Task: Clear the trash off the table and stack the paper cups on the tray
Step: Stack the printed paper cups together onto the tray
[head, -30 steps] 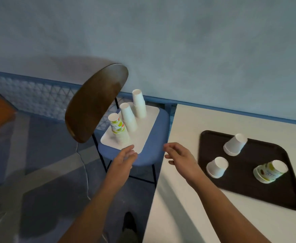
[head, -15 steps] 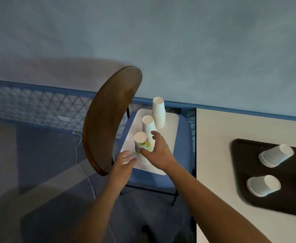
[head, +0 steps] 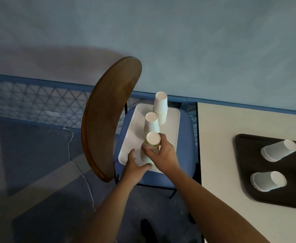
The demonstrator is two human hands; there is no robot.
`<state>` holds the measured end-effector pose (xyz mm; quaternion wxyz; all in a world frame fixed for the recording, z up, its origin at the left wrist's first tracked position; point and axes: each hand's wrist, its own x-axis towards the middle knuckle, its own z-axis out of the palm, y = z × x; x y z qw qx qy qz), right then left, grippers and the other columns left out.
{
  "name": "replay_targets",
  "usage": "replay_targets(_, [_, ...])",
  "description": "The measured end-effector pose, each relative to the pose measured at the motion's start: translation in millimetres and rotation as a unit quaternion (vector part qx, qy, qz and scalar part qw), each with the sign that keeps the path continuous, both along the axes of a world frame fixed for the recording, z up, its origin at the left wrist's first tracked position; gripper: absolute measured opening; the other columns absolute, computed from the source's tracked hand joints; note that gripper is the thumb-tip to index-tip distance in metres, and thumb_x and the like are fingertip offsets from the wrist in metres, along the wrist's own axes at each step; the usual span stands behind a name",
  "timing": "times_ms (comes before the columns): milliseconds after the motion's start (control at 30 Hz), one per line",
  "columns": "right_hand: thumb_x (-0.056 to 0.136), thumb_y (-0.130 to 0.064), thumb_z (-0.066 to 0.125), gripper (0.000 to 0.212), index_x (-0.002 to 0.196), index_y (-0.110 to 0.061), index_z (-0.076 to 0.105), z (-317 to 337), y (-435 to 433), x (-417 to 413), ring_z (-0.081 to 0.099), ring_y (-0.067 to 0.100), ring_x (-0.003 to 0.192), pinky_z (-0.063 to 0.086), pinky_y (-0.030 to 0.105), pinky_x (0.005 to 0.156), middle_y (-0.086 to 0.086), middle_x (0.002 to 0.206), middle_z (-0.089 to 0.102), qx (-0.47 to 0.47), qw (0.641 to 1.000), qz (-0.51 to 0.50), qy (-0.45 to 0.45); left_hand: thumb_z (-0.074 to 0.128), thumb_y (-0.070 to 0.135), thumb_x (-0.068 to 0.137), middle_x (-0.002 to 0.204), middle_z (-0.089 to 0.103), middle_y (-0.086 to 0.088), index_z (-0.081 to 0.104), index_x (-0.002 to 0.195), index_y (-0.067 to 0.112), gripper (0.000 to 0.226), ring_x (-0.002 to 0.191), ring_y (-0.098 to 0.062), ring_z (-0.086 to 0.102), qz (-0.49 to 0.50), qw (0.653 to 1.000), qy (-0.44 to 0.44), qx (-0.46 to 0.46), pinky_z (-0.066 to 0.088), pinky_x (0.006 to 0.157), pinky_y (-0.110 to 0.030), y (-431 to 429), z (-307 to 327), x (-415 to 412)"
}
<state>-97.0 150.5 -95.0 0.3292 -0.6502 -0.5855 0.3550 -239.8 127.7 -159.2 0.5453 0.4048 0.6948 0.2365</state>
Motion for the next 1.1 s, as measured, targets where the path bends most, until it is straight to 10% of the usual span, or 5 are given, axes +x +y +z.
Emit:
replay_targets(400, [0.081, -0.036, 0.084, 0.052, 0.123, -0.024, 0.054, -15.1, -20.0, 54.9, 0.067, 0.003, 0.1, 0.059, 0.024, 0.083, -0.011, 0.11, 0.067, -0.034, 0.988, -0.118, 0.097, 0.097, 0.039, 0.055, 0.142, 0.06, 0.009, 0.035, 0.155, 0.037, 0.118, 0.129, -0.017, 0.061, -0.071, 0.996, -0.016, 0.042, 0.055, 0.106, -0.047, 24.2, -78.6, 22.5])
replay_targets(667, [0.078, -0.045, 0.083, 0.053, 0.121, -0.023, 0.061, -12.9, -36.7, 76.5, 0.071, 0.011, 0.102, 0.061, 0.044, 0.091, -0.003, 0.111, 0.072, -0.036, 0.959, -0.195, 0.203, 0.091, 0.057, 0.051, 0.128, 0.062, -0.002, 0.044, 0.143, 0.031, 0.106, 0.112, -0.026, 0.064, -0.106, 0.981, 0.121, 0.105, 0.061, 0.087, -0.042, 8.3, 9.5, 50.4])
replay_targets(933, [0.084, -0.038, 0.082, 0.045, 0.12, -0.018, 0.064, 32.9, -56.6, 114.2, 0.073, 0.011, 0.1, 0.062, 0.037, 0.088, -0.004, 0.109, 0.075, 0.023, 0.964, -0.178, 0.198, 0.095, 0.061, 0.049, 0.114, 0.063, 0.006, 0.049, 0.118, 0.027, 0.089, 0.098, -0.014, 0.066, -0.12, 0.973, 0.133, 0.146, 0.059, 0.069, -0.026, -6.4, 46.9, 95.9])
replay_targets(1100, [0.086, -0.042, 0.079, 0.038, 0.115, -0.023, 0.065, 63.3, -86.6, 157.6, 0.073, 0.01, 0.097, 0.063, 0.039, 0.084, -0.005, 0.105, 0.075, 0.049, 0.969, -0.176, 0.168, 0.094, 0.052, 0.066, 0.113, 0.058, 0.021, 0.046, 0.137, 0.033, 0.088, 0.097, -0.006, 0.061, -0.194, 0.958, 0.109, 0.183, 0.04, 0.065, -0.004, -37.5, 73.5, 138.1])
